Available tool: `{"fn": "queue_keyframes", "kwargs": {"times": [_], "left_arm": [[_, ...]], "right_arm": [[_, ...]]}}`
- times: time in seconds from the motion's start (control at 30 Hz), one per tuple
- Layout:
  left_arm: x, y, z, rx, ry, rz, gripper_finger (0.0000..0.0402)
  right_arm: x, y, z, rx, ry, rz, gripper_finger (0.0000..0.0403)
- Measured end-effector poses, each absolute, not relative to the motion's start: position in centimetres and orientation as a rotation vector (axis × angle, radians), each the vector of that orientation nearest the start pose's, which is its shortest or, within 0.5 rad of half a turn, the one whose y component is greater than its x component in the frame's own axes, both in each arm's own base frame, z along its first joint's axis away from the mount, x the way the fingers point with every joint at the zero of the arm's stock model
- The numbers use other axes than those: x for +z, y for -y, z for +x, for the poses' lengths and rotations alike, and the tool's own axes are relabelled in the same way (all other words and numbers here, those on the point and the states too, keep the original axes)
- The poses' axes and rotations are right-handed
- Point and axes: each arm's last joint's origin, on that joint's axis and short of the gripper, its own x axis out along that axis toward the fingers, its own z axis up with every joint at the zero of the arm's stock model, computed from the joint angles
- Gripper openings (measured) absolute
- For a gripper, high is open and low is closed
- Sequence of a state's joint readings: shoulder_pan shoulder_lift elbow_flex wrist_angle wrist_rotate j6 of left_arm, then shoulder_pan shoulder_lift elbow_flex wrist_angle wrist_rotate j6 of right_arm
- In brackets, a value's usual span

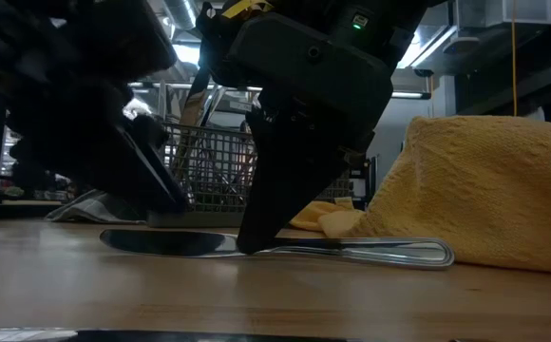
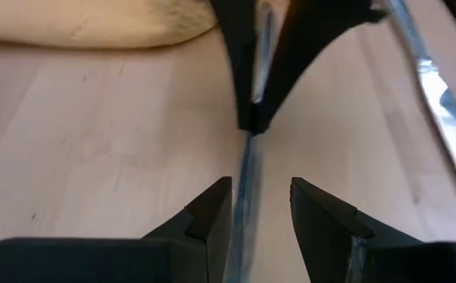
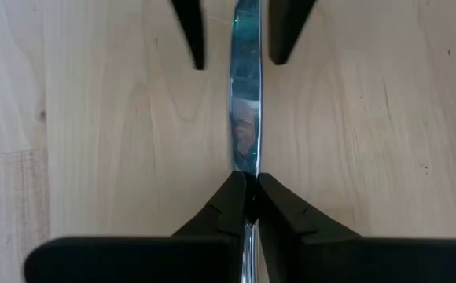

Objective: Sort silverware
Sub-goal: Put the silver knife into the gray silverware basket

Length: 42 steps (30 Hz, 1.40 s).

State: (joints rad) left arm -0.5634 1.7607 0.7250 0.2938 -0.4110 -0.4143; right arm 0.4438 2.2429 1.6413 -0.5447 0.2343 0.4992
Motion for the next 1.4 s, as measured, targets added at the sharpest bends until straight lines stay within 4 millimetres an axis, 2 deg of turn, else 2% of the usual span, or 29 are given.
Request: {"fn": "queue_keyframes", "kwargs": {"times": [0.63, 0.87, 1.0, 1.27, 1.4], "left_arm": [[11.02, 14.98, 26.78, 0.077, -0.785, -0.113, 0.0119], [10.91, 15.12, 26.67, 0.034, -0.822, -0.149, 0.0117], [10.89, 15.09, 26.66, 0.033, -0.825, -0.143, 0.0095], [10.97, 15.18, 26.64, 0.016, -0.828, -0.139, 0.0011], [11.01, 15.21, 26.67, 0.012, -0.827, -0.143, 0.0006]], "right_arm": [[13.36, -19.17, 41.85, -0.091, -1.08, 0.065, 0.0028], [13.36, -19.17, 41.85, -0.091, -1.08, 0.064, 0.0028], [13.36, -19.17, 41.85, -0.092, -1.08, 0.064, 0.0028], [13.39, -19.15, 41.87, -0.096, -1.077, 0.057, 0.0028], [13.41, -19.2, 41.87, -0.093, -1.076, 0.059, 0.0028]]}}
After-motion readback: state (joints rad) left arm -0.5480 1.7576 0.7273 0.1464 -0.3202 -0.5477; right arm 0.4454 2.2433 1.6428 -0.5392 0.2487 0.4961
